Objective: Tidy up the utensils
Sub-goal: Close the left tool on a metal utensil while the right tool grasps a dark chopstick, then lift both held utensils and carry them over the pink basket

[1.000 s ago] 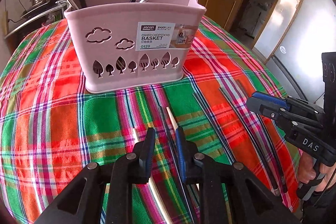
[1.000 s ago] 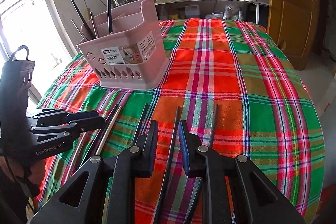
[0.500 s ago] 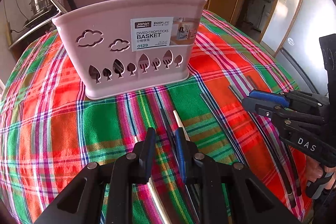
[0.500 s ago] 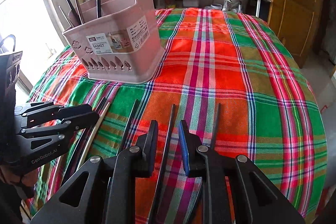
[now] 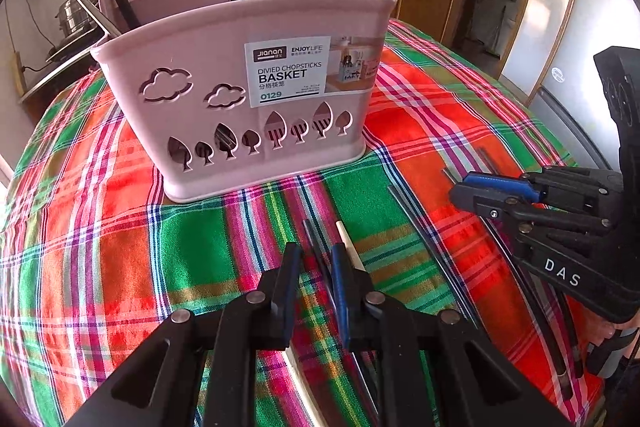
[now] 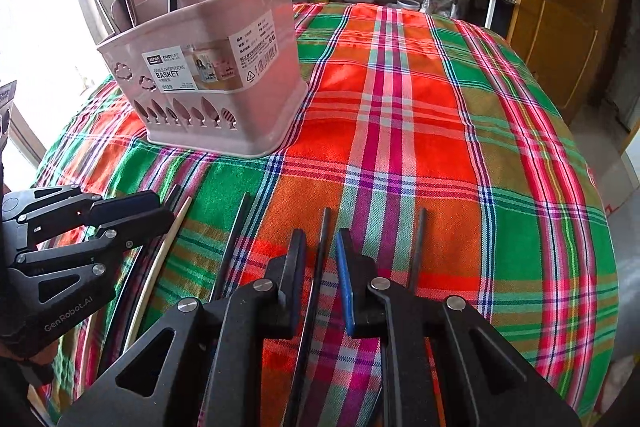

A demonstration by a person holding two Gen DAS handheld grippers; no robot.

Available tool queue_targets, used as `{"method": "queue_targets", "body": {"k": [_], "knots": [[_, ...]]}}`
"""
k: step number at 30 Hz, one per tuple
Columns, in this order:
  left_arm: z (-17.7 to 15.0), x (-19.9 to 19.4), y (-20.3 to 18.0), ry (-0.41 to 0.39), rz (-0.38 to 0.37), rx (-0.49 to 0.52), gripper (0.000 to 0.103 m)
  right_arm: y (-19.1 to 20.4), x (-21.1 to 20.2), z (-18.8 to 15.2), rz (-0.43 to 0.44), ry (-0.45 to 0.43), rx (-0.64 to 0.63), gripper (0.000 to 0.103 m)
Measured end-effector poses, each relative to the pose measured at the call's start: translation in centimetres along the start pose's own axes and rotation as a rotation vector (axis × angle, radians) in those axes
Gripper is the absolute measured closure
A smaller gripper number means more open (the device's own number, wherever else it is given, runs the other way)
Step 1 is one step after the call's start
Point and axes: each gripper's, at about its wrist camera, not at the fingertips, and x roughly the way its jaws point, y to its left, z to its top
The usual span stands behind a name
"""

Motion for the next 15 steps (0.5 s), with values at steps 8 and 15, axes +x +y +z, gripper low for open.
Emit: {"method": "queue_targets", "body": {"k": [8, 15], "knots": [[-0.1, -0.4, 0.5, 0.001, -0.018, -0.024, 0.095, 0.2, -0.5, 0.3, 0.028, -0.014, 0.014, 0.098], [0.8, -3.3, 1.4, -0.05, -0.06, -0.052, 0.096, 0.5, -3.6, 1.3, 0.052, -0.092, 0.019, 0.098]]}}
